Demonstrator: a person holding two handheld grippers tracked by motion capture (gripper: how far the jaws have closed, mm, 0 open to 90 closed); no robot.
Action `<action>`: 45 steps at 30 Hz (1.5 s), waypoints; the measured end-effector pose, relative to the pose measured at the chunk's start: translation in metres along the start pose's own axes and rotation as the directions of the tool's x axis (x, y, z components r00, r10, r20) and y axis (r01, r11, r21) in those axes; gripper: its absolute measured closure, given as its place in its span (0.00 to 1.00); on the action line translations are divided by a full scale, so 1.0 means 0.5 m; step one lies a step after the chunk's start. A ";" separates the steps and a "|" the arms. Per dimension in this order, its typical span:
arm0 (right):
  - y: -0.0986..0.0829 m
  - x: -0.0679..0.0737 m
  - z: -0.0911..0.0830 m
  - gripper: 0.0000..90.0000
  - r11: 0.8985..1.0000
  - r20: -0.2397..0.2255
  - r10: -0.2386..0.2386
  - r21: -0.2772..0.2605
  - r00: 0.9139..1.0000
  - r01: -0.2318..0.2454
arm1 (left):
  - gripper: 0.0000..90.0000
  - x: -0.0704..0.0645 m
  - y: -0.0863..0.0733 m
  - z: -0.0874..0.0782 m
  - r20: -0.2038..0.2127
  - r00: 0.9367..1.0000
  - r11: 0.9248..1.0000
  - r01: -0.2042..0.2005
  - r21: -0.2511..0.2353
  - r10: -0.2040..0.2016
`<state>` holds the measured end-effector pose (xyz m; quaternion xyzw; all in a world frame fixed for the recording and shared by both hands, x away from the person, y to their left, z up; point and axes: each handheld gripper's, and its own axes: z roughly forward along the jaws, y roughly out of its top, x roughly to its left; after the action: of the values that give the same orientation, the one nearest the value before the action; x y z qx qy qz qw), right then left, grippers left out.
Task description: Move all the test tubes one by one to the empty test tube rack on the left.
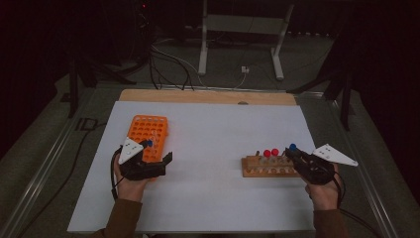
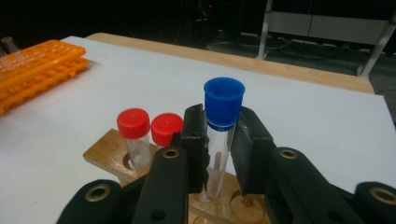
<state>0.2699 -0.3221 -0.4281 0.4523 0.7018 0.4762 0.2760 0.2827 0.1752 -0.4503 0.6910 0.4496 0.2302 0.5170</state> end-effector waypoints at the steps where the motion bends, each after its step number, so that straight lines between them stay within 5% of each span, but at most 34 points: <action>1: 0.002 0.000 -0.003 0.84 1.000 0.000 -0.002 -0.003 1.000 0.002 | 0.01 0.000 0.000 0.000 0.000 1.000 1.000 0.000 0.000 0.000; 13: 0.030 0.014 -0.028 0.84 0.999 -0.029 -0.014 -0.032 0.999 0.013 | 0.01 -0.001 -0.001 0.001 0.002 1.000 1.000 -0.003 0.003 0.003; 28: 0.046 0.050 -0.029 0.84 0.998 -0.121 -0.059 -0.023 0.991 0.056 | 0.01 -0.010 0.003 0.001 0.013 1.000 1.000 -0.010 -0.007 0.010; 45: 0.051 0.102 -0.010 0.84 0.996 -0.208 -0.085 -0.021 0.974 0.082 | 0.01 -0.060 0.009 0.027 0.074 0.995 0.997 -0.069 0.017 0.068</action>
<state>0.2529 -0.2751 -0.4006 0.3683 0.7423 0.5133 0.2234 0.2804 0.1421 -0.4465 0.7191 0.4087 0.2179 0.5180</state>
